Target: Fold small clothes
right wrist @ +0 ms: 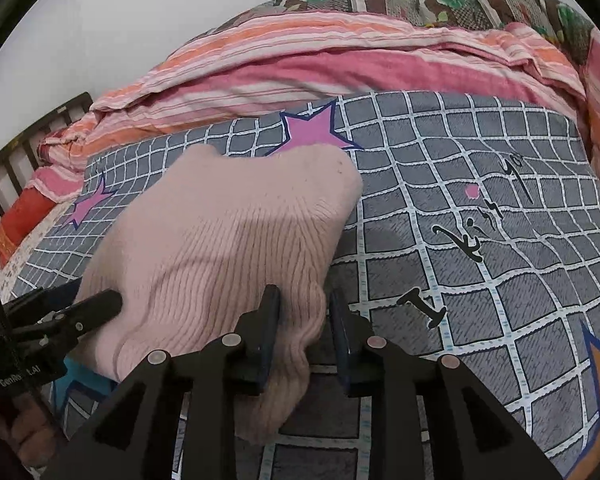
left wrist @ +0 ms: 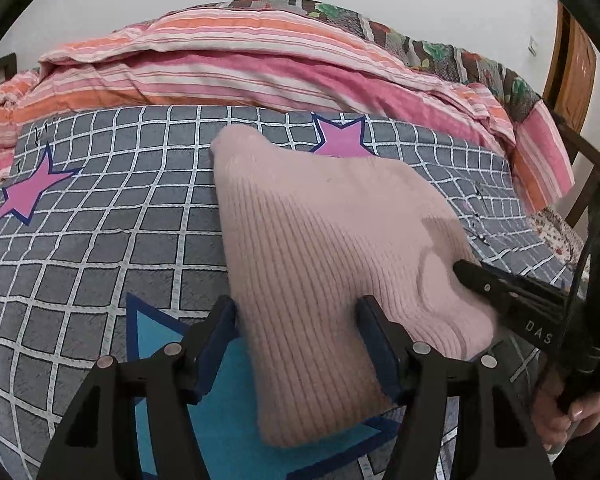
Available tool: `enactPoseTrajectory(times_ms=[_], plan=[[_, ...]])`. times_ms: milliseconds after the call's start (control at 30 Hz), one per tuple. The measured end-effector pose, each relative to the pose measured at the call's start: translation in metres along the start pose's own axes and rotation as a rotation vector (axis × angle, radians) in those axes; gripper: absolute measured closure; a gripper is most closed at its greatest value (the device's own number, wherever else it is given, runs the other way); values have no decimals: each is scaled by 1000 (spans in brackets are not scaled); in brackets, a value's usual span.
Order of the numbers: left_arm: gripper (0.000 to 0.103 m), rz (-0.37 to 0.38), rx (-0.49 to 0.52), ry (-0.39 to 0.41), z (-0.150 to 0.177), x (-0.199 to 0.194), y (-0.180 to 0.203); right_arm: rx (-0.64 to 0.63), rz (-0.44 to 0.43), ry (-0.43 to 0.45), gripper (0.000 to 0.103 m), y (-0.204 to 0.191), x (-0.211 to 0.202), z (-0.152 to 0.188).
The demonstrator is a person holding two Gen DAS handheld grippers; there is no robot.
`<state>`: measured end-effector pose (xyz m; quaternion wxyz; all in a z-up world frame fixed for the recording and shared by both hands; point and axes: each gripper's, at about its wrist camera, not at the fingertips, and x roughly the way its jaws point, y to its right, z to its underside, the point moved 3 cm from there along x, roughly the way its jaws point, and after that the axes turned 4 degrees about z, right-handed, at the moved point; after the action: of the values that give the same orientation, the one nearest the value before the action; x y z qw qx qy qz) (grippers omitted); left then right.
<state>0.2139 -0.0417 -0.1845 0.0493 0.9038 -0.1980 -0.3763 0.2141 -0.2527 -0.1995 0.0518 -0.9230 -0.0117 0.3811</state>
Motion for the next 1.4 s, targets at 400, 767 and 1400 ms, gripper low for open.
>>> enactPoseTrajectory(times_ms=[400,767,1400], plan=[[38,-18,7,-10,5,1,3,-8,4,-4,75,2,-10,0],[38,-45,-3,-46,7,-18,0,33,37,-34,67,3,-24,7],[23,-178,3,88,-7,-161,34,23,125,32,16,-11,-166,12]])
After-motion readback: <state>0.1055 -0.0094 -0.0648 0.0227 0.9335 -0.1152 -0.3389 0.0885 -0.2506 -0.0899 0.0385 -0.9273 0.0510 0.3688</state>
